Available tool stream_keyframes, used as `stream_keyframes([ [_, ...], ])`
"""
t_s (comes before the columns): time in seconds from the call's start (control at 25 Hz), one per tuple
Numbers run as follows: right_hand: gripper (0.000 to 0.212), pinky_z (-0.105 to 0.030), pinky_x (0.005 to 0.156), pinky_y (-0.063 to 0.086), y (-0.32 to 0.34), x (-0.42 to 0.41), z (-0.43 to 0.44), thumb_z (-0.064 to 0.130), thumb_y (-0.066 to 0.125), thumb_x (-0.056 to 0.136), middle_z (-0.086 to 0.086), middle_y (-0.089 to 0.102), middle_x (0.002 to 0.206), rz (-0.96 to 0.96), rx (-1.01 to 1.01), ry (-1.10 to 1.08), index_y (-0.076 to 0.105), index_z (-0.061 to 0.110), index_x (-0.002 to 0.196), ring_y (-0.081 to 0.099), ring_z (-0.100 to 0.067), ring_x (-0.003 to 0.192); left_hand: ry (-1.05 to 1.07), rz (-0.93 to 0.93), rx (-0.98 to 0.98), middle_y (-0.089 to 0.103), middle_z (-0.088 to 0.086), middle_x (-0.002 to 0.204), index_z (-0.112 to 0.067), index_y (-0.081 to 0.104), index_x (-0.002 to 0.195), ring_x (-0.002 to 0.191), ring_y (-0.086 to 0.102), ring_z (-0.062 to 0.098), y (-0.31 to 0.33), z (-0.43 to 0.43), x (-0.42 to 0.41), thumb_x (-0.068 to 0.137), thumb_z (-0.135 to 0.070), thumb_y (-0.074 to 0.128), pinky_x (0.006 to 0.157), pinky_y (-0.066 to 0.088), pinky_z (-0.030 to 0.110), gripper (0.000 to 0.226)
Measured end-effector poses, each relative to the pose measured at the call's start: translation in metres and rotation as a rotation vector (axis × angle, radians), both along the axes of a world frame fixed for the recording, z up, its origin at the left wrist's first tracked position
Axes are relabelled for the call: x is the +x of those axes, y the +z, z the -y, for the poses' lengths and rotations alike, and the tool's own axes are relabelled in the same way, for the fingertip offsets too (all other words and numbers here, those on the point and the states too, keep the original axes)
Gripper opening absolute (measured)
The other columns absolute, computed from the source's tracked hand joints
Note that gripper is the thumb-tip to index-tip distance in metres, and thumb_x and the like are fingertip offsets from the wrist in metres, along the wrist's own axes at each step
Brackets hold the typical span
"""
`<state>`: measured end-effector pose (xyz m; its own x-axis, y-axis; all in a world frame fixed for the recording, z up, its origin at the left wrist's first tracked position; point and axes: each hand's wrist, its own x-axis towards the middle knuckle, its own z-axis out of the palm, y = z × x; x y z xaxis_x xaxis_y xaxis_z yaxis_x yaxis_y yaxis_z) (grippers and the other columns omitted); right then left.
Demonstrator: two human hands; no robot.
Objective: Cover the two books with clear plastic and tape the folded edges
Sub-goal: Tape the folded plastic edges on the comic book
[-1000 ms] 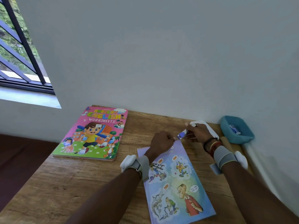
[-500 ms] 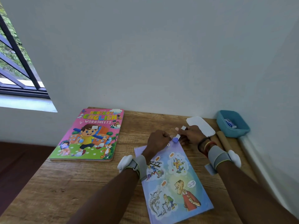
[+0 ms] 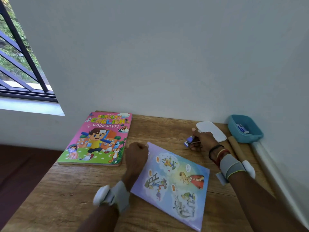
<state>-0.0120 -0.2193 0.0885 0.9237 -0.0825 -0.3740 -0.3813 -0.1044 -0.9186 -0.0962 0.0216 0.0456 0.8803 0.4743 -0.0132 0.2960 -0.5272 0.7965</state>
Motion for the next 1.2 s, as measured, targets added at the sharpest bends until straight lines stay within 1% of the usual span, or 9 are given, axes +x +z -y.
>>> stream_keyframes([
  [0.08, 0.033, -0.029, 0.052, 0.056, 0.006, -0.011, -0.006, 0.034, 0.068, 0.087, -0.015, 0.064, 0.068, -0.045, -0.032, 0.142, 0.058, 0.004, 0.08, 0.063, -0.023, 0.053, -0.068, -0.071, -0.072, 0.071, 0.008, 0.077, -0.012, 0.067, 0.073, 0.077, 0.068, 0.024, 0.008, -0.019, -0.024, 0.088, -0.032, 0.067, 0.07, 0.048, 0.031, 0.025],
  [0.2, 0.03, -0.025, 0.05, 0.054, 0.009, -0.027, -0.018, 0.032, 0.07, 0.085, -0.014, 0.065, 0.07, 0.016, -0.101, 0.303, 0.057, 0.005, 0.082, 0.061, -0.019, 0.052, -0.31, -0.221, -0.086, 0.065, 0.001, 0.063, -0.016, 0.059, 0.063, 0.055, 0.058, 0.013, 0.026, -0.036, -0.024, 0.081, -0.042, 0.076, 0.056, 0.04, 0.024, 0.035],
  [0.32, 0.033, -0.026, 0.049, 0.049, 0.0, -0.035, -0.029, 0.03, 0.076, 0.079, -0.011, 0.061, 0.059, 0.07, -0.079, 0.284, 0.058, 0.006, 0.067, 0.056, -0.019, 0.047, -0.554, -0.151, -0.078, 0.062, -0.01, 0.056, -0.02, 0.061, 0.055, 0.054, 0.057, 0.003, 0.043, -0.035, 0.004, 0.077, -0.042, 0.08, 0.057, 0.04, 0.021, 0.036],
  [0.4, 0.035, -0.025, 0.046, 0.047, -0.004, -0.037, -0.035, 0.029, 0.078, 0.078, -0.009, 0.06, 0.053, 0.08, -0.087, 0.267, 0.058, 0.008, 0.059, 0.054, -0.017, 0.044, -0.707, -0.143, -0.016, 0.072, -0.01, 0.072, -0.02, 0.075, 0.07, 0.067, 0.063, -0.001, 0.052, -0.026, 0.026, 0.075, -0.038, 0.082, 0.065, 0.047, 0.018, 0.02],
  [0.56, 0.037, -0.023, 0.045, 0.041, -0.01, -0.037, -0.039, 0.034, 0.082, 0.072, -0.009, 0.06, 0.052, 0.093, -0.157, 0.284, 0.063, 0.006, 0.057, 0.05, -0.016, 0.042, -0.96, -0.226, 0.156, 0.076, 0.0, 0.089, -0.011, 0.079, 0.09, 0.068, 0.062, -0.006, 0.052, -0.009, 0.049, 0.08, -0.031, 0.079, 0.069, 0.046, 0.013, 0.022],
  [0.72, 0.041, -0.023, 0.048, 0.043, -0.014, -0.04, -0.041, 0.036, 0.087, 0.066, -0.007, 0.064, 0.055, 0.135, -0.224, 0.241, 0.069, -0.001, 0.067, 0.055, -0.014, 0.045, -0.884, -0.231, 0.007, 0.077, 0.001, 0.091, -0.012, 0.079, 0.093, 0.078, 0.068, 0.007, 0.039, -0.012, 0.044, 0.08, -0.029, 0.079, 0.081, 0.052, 0.027, 0.021],
  [0.92, 0.038, -0.033, 0.068, 0.055, -0.006, -0.033, -0.039, 0.05, 0.08, 0.069, -0.001, 0.071, 0.066, 0.322, -0.242, 0.062, 0.068, 0.014, 0.067, 0.067, -0.015, 0.064, -0.561, -0.09, -0.141, 0.076, -0.002, 0.076, -0.021, 0.081, 0.079, 0.073, 0.072, 0.015, 0.015, -0.041, 0.014, 0.07, -0.045, 0.082, 0.077, 0.055, 0.038, 0.025],
  [1.08, 0.047, -0.032, 0.075, 0.046, -0.009, -0.027, -0.012, 0.058, 0.071, 0.074, -0.003, 0.07, 0.079, 0.328, -0.351, -0.322, 0.07, 0.012, 0.081, 0.064, -0.023, 0.081, -0.576, -0.194, 0.053, 0.076, -0.008, 0.081, -0.024, 0.081, 0.082, 0.077, 0.07, 0.006, 0.015, -0.066, -0.002, 0.074, -0.048, 0.08, 0.075, 0.054, 0.029, 0.025],
  [1.2, 0.049, -0.037, 0.082, 0.052, -0.017, -0.032, -0.004, 0.057, 0.073, 0.073, -0.007, 0.073, 0.087, 0.201, -0.252, -0.39, 0.074, 0.009, 0.084, 0.065, -0.024, 0.086, -0.753, -0.218, 0.172, 0.077, -0.002, 0.087, -0.017, 0.08, 0.087, 0.08, 0.071, 0.01, 0.033, -0.038, 0.018, 0.079, -0.047, 0.076, 0.078, 0.055, 0.03, 0.032],
])
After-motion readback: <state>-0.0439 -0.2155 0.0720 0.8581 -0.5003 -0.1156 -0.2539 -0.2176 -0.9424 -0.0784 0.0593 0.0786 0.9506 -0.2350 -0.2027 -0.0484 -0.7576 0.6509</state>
